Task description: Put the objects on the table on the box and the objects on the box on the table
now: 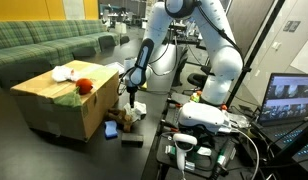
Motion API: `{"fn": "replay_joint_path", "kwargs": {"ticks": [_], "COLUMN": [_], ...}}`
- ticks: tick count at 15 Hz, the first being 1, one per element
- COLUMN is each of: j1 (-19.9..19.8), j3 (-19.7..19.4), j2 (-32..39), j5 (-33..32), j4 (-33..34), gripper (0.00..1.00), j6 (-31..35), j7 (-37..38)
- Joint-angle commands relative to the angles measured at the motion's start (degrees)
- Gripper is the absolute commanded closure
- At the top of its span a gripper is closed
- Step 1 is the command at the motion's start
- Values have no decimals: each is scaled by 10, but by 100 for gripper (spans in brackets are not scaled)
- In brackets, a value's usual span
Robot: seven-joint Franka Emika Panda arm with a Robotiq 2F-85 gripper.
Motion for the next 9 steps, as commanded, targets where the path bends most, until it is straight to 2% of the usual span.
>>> {"fn": "replay_joint_path", "kwargs": {"ticks": [1,4,9], "j1": [19,11,-10], "j3": [-36,-36,-14], "j2": [8,28,56], "j5": [-25,-26,-10], "j4": [2,7,15], "gripper": [0,0,0], "j6": [2,3,20], "j7": [10,8,8]}}
